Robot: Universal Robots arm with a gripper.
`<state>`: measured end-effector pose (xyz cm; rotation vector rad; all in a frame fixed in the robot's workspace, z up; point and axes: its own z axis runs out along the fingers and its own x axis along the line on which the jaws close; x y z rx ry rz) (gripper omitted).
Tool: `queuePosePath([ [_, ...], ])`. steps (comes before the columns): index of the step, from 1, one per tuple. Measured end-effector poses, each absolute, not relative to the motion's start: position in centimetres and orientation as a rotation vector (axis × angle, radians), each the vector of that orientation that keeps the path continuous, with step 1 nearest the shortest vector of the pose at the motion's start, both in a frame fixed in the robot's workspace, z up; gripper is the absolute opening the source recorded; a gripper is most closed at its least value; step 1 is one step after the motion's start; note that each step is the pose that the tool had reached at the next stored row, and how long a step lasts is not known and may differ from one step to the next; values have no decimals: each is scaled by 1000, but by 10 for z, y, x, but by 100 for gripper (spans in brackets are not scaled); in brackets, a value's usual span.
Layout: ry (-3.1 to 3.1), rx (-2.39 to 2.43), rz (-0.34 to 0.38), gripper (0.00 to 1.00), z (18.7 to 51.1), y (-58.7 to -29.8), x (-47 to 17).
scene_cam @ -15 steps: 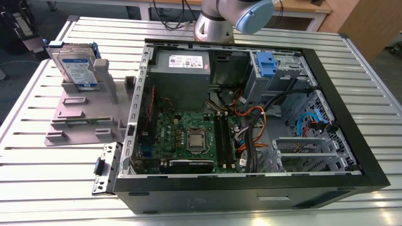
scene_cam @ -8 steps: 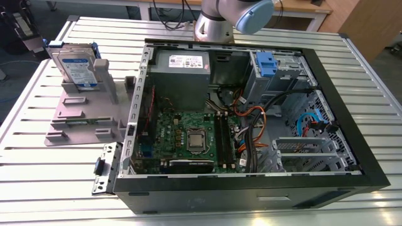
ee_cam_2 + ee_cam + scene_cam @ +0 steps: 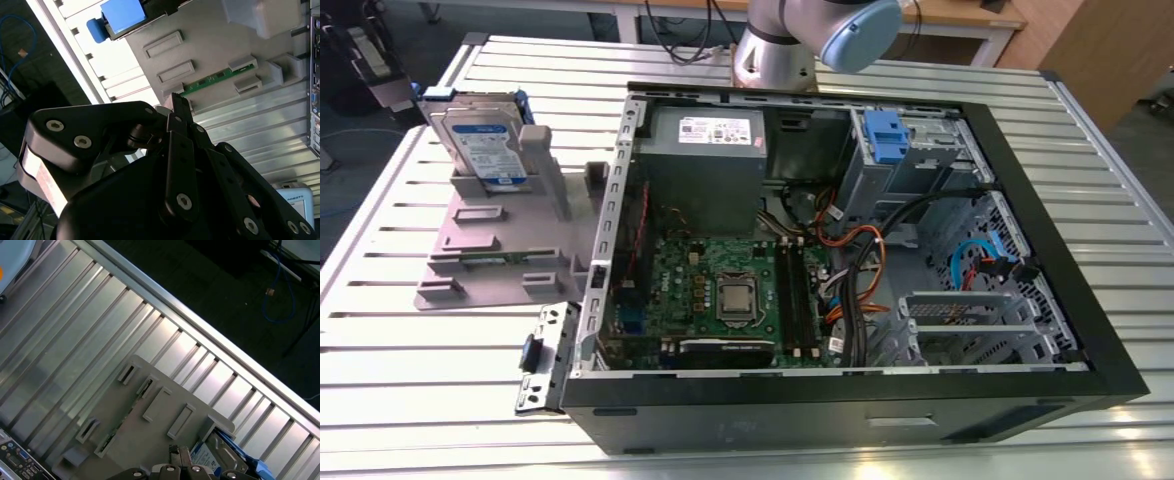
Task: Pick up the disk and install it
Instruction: 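Pick up the disk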
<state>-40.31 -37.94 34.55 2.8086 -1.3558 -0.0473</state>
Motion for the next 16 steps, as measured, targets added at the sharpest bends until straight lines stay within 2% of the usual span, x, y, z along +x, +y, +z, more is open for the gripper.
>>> queuePosePath([
  [16, -1370, 2801, -48, 10, 345, -379, -403],
])
